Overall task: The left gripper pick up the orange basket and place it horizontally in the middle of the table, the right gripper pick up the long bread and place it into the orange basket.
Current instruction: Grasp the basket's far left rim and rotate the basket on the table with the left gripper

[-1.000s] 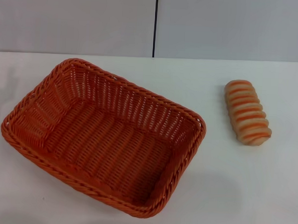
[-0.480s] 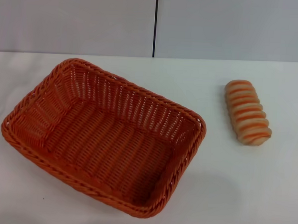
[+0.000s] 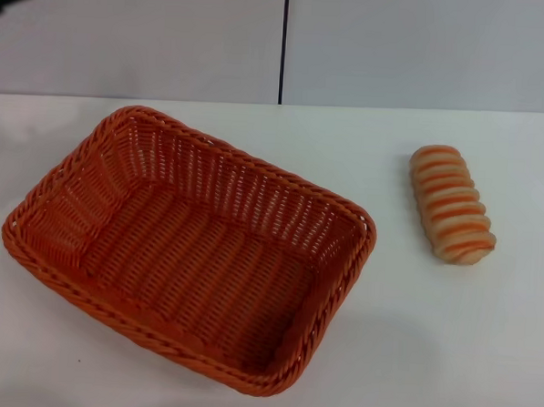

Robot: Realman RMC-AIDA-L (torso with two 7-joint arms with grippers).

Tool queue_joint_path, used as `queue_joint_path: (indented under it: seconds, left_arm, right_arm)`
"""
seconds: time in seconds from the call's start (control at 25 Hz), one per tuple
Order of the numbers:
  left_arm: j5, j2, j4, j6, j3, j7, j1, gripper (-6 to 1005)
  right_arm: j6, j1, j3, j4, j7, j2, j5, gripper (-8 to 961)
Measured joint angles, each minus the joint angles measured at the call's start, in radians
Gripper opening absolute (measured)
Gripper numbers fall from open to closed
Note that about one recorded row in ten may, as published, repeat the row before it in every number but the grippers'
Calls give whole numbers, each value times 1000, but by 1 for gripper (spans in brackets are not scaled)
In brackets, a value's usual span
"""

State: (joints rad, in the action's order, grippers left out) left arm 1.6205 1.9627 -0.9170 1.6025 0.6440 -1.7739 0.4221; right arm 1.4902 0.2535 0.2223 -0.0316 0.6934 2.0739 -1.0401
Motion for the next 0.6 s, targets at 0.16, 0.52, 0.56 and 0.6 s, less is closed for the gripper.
queue_joint_path:
  seconds: [0.16, 0.52, 0.56, 0.6]
  left_arm:
    - [188, 7, -84, -6, 2, -97, 37, 790]
    - [544, 41, -165, -82, 9, -162, 119, 789]
    - [564, 43, -163, -83, 11, -160, 124, 789]
    - [582, 45, -163, -86, 12, -159, 129, 788]
  right_arm:
    - [-3, -4, -1, 5, 0, 0, 0, 823]
    - [-27, 6, -12, 6, 0, 0, 0, 823]
    - [-27, 6, -12, 6, 0, 0, 0, 823]
    - [-34, 6, -13, 7, 0, 0, 0, 823]
